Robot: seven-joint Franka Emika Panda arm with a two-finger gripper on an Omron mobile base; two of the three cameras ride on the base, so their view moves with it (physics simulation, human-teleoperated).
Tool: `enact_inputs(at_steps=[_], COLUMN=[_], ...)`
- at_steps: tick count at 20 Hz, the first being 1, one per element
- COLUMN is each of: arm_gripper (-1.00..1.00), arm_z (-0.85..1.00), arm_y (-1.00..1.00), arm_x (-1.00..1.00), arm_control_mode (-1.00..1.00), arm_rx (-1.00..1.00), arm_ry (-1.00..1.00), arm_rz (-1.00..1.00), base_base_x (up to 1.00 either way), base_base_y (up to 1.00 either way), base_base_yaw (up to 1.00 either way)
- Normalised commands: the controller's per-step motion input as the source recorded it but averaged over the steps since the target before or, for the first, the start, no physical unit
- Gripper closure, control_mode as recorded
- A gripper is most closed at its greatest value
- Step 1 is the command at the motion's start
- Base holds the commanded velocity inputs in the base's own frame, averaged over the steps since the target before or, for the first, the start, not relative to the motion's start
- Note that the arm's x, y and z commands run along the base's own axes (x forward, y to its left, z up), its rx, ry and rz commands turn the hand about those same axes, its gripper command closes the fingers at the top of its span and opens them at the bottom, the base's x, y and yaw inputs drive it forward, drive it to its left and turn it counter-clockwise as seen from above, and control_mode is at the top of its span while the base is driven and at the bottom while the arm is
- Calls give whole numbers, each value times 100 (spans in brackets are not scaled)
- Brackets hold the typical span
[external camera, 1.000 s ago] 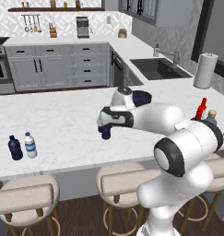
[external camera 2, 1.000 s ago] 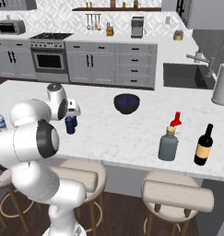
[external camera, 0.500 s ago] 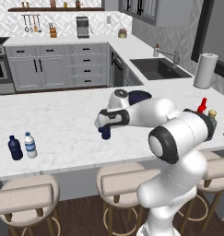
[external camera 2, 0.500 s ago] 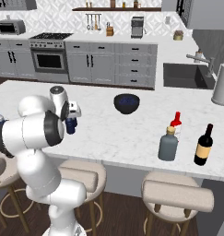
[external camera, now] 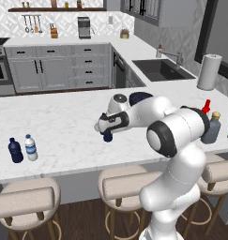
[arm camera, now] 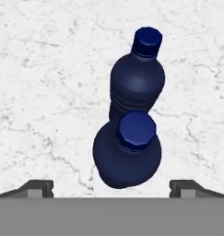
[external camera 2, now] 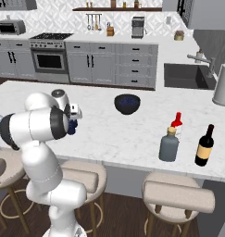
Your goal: Move the plastic bottles in the middle to the plastics group, and the glass bottles in the middle to the glass group.
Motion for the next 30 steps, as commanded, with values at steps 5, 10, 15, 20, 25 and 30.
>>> enact_inputs(at_steps=[5,10,15,20,25,30], arm_gripper=[-100,-100,-100,-100,100,100], arm_z=[-17,-16,-9,-6,-6,-7], arm_y=[0,0,0,0,1,0], arm_x=[8,12,15,13,5,0], arm_control_mode=[-100,-100,-100,-100,-100,-100], arm_rx=[0,0,0,0,0,0], arm_ry=[-1,0,0,-3,-4,-4], arm_rz=[0,0,0,0,0,0], base_base_x=[0,0,0,0,0,0], base_base_y=[0,0,0,0,0,0], base_base_yaw=[0,0,0,0,0,0])
